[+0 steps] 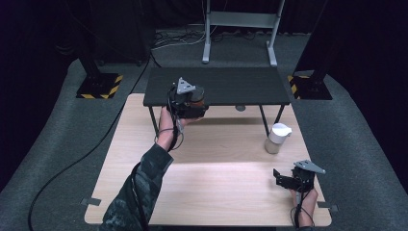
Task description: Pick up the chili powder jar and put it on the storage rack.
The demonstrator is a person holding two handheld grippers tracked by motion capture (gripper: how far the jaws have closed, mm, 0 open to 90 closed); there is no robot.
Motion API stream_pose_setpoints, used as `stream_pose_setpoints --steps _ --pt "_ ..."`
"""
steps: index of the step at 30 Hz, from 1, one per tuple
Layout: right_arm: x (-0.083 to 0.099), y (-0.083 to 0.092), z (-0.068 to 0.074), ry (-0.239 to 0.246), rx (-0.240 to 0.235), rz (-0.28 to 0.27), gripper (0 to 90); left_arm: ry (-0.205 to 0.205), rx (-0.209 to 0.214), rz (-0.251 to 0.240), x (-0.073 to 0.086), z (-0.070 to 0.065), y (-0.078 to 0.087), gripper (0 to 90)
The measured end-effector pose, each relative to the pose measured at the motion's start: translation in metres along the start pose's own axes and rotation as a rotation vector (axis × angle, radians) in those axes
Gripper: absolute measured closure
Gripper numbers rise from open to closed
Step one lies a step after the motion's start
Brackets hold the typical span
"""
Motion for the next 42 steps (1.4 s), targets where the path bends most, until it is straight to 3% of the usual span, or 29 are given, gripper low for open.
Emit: stream_pose_setpoints --steps 27,42 --pt "0.000 0.000 -0.001 -0.005 -0.004 -0.002 0.7 -0.023 -0.009 -0.016 -0.025 0.006 -0.001 31.3" --pt "0.000 0.000 -0.001 -0.005 -0.008 -0.004 0.7 -0.016 -0.024 0.011 -0.041 0.017 -0.015 31.3"
Point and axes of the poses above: each handheld gripper's, and its own axes: y roughly backward along the jaws, x roughly out of its underside, z roughly to its left, the point moved 7 cm from there along -y, roughly forward along the jaws, and after that the axes turned 10 degrees about -y, right-handed, at the moved point
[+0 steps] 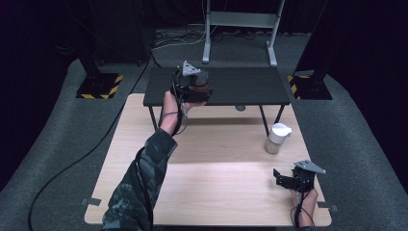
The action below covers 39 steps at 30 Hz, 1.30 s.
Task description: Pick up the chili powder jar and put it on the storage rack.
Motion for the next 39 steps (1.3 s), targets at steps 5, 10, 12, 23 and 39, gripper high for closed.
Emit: stream_pose_setpoints --steps 5,10,12,23,39 --pt "0.000 0.000 0.000 0.000 -0.001 -0.001 0.7 0.014 -0.001 0.015 -0.001 0.004 -0.007 31.3" --pt "0.000 0.000 0.000 0.000 -0.002 -0.001 0.7 0.017 -0.001 0.028 -0.003 0.005 -0.012 31.3" --pt "0.000 0.000 0.000 -0.001 -0.002 -0.001 0.7 0.019 -0.001 0.032 -0.003 0.006 -0.015 31.3" --pt "0.000 0.000 -0.001 -0.001 -0.004 -0.002 0.7 0.029 -0.003 0.063 -0.004 0.012 -0.027 31.3" --pt "0.000 0.000 -0.001 -0.003 -0.007 -0.003 0.7 0.057 0.003 0.088 -0.003 0.020 -0.040 31.3"
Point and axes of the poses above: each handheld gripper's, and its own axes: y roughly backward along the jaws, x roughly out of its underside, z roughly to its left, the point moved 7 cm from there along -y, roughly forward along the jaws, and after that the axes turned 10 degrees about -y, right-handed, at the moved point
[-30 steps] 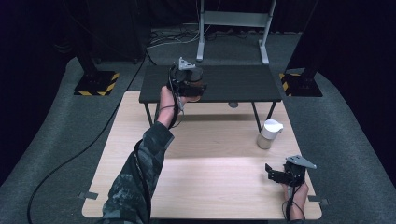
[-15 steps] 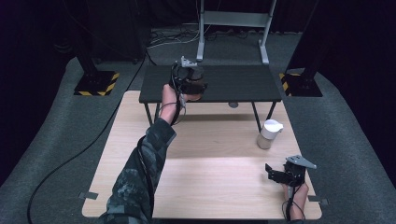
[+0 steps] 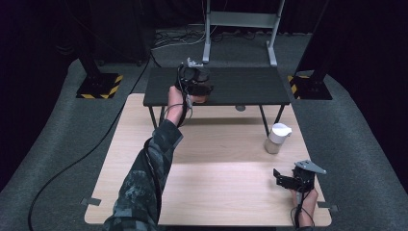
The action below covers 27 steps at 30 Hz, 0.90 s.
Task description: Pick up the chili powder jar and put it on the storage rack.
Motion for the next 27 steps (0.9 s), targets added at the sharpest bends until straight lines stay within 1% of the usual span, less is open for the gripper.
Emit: stream_pose_setpoints --steps 2,4,8,12,18,21,23,27 --pt "0.0001 0.0001 0.0000 0.001 0.000 0.000 0.7 0.006 0.005 -0.003 0.0007 0.0015 -0.0003 31.3" --pt "0.0001 0.0001 0.0000 0.000 0.000 -0.001 0.7 0.027 0.012 -0.014 0.0026 0.0033 -0.0008 31.3" --pt "0.0002 0.0001 0.0001 0.002 0.001 -0.002 0.7 0.043 0.023 -0.032 0.0059 0.0073 -0.0017 31.2" --pt "0.0002 0.0000 0.0003 0.002 0.002 -0.001 0.7 0.055 0.026 -0.042 0.0073 0.0085 -0.0023 31.2" --pt "0.0001 0.0000 0.0003 0.002 0.002 -0.001 0.7 0.061 0.028 -0.044 0.0089 0.0080 -0.0021 30.9" --pt "0.0002 0.0001 0.0004 0.002 0.002 -0.002 0.7 0.053 0.027 -0.040 0.0087 0.0068 -0.0017 30.8" --pt "0.0001 0.0000 0.0005 0.004 0.002 -0.001 0.7 0.041 0.026 -0.029 0.0074 0.0064 -0.0014 30.8" --pt "0.0002 0.0001 0.0005 0.004 0.002 -0.002 0.7 0.039 0.025 -0.025 0.0069 0.0063 -0.0009 30.8"
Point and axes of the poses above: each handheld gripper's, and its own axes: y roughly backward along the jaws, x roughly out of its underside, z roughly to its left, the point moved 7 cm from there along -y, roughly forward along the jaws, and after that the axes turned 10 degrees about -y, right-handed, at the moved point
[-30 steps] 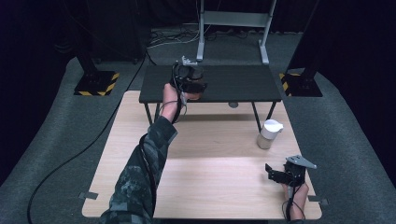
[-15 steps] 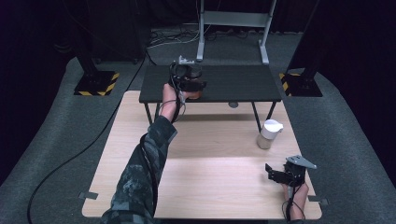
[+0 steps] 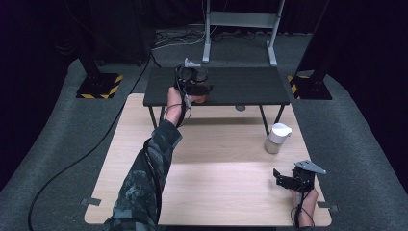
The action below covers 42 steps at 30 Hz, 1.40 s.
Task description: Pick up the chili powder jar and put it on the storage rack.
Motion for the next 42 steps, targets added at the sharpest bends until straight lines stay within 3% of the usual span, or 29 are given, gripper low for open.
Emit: stream_pose_setpoints --steps 4,12,17,20,27,35,42 --pt "0.000 0.000 0.000 0.001 0.000 0.001 0.7 0.015 0.012 0.011 -0.001 0.001 0.000 27.5" --pt "0.000 0.000 0.000 0.002 0.000 0.001 0.7 0.012 0.027 0.077 -0.003 0.004 0.007 15.4" --pt "0.000 0.000 0.000 0.003 0.001 0.002 0.7 0.016 0.016 0.135 -0.006 0.001 0.016 7.9" --pt "0.000 0.000 0.000 0.004 0.002 0.002 0.7 -0.011 0.021 0.175 -0.005 -0.005 0.024 4.1" --pt "0.000 0.000 0.001 0.005 0.004 0.004 0.7 -0.059 0.019 0.192 0.010 -0.019 0.043 0.3" --pt "0.000 -0.001 0.001 0.004 0.005 0.005 0.8 -0.098 0.002 0.159 0.056 -0.041 0.068 0.4" --pt "-0.001 -0.001 0.001 0.005 0.006 0.006 0.8 -0.067 -0.012 0.173 0.119 -0.056 0.078 0.5"
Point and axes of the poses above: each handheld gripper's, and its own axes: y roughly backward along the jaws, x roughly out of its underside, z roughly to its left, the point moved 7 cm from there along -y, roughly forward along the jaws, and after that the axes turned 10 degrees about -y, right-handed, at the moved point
